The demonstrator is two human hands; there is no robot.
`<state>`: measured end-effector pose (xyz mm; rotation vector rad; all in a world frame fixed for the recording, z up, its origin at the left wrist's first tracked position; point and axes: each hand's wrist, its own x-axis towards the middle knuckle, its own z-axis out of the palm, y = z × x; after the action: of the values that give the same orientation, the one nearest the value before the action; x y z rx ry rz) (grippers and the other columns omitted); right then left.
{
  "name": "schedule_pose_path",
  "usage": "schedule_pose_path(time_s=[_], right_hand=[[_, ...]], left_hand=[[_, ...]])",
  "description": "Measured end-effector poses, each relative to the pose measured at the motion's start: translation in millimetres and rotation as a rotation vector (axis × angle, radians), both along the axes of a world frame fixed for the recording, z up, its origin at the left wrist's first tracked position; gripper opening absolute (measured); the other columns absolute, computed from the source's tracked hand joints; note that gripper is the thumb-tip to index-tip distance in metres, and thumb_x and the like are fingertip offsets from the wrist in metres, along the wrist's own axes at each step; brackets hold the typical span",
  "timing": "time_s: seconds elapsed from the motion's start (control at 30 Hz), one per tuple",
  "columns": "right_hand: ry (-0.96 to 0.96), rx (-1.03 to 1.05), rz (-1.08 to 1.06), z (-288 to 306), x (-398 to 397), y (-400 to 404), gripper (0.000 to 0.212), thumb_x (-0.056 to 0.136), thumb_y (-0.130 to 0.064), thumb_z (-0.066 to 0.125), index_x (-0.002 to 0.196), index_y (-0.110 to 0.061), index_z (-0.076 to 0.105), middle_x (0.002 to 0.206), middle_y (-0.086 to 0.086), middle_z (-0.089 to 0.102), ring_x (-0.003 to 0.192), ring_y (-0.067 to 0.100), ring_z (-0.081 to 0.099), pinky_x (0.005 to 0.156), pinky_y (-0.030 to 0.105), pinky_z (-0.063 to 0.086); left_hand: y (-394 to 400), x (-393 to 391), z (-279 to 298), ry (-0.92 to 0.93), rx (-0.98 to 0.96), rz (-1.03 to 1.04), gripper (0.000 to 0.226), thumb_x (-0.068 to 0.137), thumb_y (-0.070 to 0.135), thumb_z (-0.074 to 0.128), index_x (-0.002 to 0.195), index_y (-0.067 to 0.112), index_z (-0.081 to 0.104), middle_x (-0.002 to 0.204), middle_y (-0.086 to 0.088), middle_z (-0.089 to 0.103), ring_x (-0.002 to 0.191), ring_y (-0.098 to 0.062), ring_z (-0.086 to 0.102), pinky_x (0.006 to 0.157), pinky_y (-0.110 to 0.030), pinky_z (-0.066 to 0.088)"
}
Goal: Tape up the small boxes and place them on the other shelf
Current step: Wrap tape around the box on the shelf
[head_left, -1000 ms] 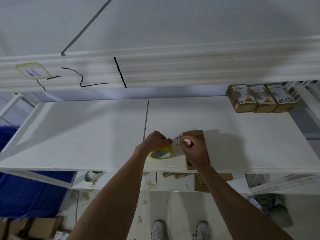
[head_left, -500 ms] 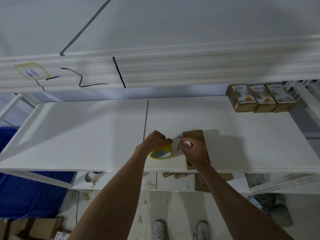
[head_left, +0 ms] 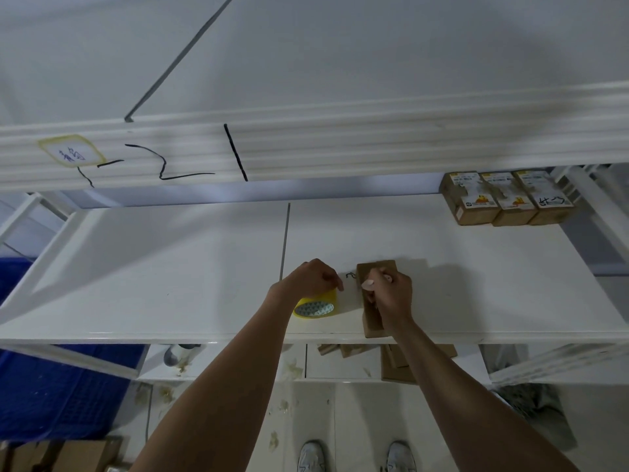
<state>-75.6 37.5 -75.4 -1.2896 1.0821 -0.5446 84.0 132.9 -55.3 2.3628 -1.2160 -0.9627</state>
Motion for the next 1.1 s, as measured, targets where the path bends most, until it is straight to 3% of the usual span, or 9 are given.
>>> schedule_pose_path(time_s=[0.1, 0.17, 0.33, 0.43, 0.6, 0.73, 0.9, 1.03, 1.1], right_hand=[[-0.007, 0.032, -0.026, 2.6, 1.0, 2.0, 0.022, 0.077, -0.008, 0.056, 0.056, -0.012, 0.056, 0.054, 0.002, 0.055, 0.055, 0.016, 0.048, 0.055, 0.029, 0.037], [0.005, 0.027, -0.025, 2.4, 2.0, 2.8, 0.021, 0.077, -0.01, 0.057, 0.056, -0.012, 0.058, 0.056, 0.002, 0.058, 0.057, 0.016, 0.051, 0.057, 0.031, 0.04], [0.03, -0.036, -0.032, 5.6, 2.7, 5.4, 0.022, 0.081, -0.006, 0.061, 0.06, -0.012, 0.062, 0.054, -0.008, 0.062, 0.053, 0.002, 0.058, 0.058, 0.022, 0.047], [0.021, -0.056, -0.046, 7.5, 3.9, 7.5, 0.017, 0.084, -0.004, 0.06, 0.068, -0.005, 0.065, 0.058, -0.002, 0.066, 0.048, 0.001, 0.061, 0.048, 0.015, 0.045], [0.035, -0.122, -0.083, 1.3, 8.3, 10.5, 0.021, 0.087, -0.009, 0.061, 0.068, -0.011, 0.069, 0.062, -0.006, 0.07, 0.061, 0.004, 0.069, 0.058, 0.02, 0.049], [0.051, -0.138, -0.098, 2.8, 8.7, 12.0, 0.017, 0.085, -0.007, 0.064, 0.069, -0.008, 0.07, 0.062, -0.01, 0.069, 0.058, -0.005, 0.065, 0.058, 0.018, 0.047], [0.054, -0.168, -0.082, 3.2, 7.6, 11.7, 0.01, 0.086, -0.003, 0.065, 0.078, -0.001, 0.071, 0.069, -0.005, 0.069, 0.057, -0.01, 0.062, 0.05, 0.005, 0.043], [0.055, -0.167, -0.06, 0.7, 7.3, 10.6, 0.011, 0.086, -0.006, 0.066, 0.077, -0.003, 0.072, 0.071, -0.002, 0.072, 0.061, -0.003, 0.066, 0.058, 0.014, 0.047], [0.047, -0.173, -0.061, 1.7, 7.3, 10.9, 0.012, 0.088, -0.005, 0.065, 0.078, -0.002, 0.072, 0.071, -0.002, 0.071, 0.06, -0.005, 0.065, 0.055, 0.008, 0.046]], left_hand=[[-0.1, 1.2, -2.9, 0.008, 0.019, 0.035, 0.023, 0.095, 0.042, 0.063, 0.098, 0.026, 0.079, 0.104, 0.0, 0.071, 0.095, -0.021, 0.065, 0.087, -0.034, 0.055], [-0.2, 2.2, -5.3, 0.028, 0.027, 0.061, 0.019, 0.092, 0.041, 0.068, 0.099, 0.026, 0.078, 0.103, 0.003, 0.07, 0.094, -0.019, 0.064, 0.086, -0.032, 0.055], [-1.9, -1.0, -12.6, 0.027, 0.112, 0.051, 0.028, 0.087, 0.045, 0.073, 0.104, 0.024, 0.076, 0.099, 0.004, 0.066, 0.089, -0.019, 0.061, 0.079, -0.029, 0.049], [0.3, 0.0, -15.8, 0.094, 0.081, 0.148, 0.016, 0.083, 0.047, 0.076, 0.089, 0.032, 0.077, 0.098, 0.002, 0.068, 0.086, -0.019, 0.063, 0.076, -0.032, 0.054], [3.6, -3.8, -10.7, 0.187, 0.041, 0.232, 0.016, 0.084, 0.04, 0.078, 0.069, 0.036, 0.073, 0.1, 0.0, 0.067, 0.088, -0.023, 0.064, 0.071, -0.031, 0.054], [6.3, -7.6, -12.4, 0.255, 0.021, 0.294, 0.012, 0.082, 0.039, 0.079, 0.074, 0.03, 0.076, 0.098, -0.002, 0.067, 0.09, -0.026, 0.064, 0.075, -0.034, 0.054], [8.1, -12.0, -9.1, 0.338, 0.026, 0.354, 0.012, 0.083, 0.034, 0.079, 0.082, 0.022, 0.078, 0.092, -0.003, 0.068, 0.086, -0.025, 0.063, 0.079, -0.035, 0.056], [9.0, -14.9, -5.3, 0.365, 0.042, 0.373, 0.015, 0.082, 0.034, 0.08, 0.087, 0.02, 0.079, 0.095, -0.005, 0.07, 0.091, -0.027, 0.062, 0.078, -0.035, 0.053], [8.8, -17.3, -3.3, 0.367, 0.053, 0.383, 0.018, 0.082, 0.036, 0.08, 0.09, 0.019, 0.079, 0.097, -0.004, 0.069, 0.091, -0.025, 0.06, 0.075, -0.033, 0.049]])
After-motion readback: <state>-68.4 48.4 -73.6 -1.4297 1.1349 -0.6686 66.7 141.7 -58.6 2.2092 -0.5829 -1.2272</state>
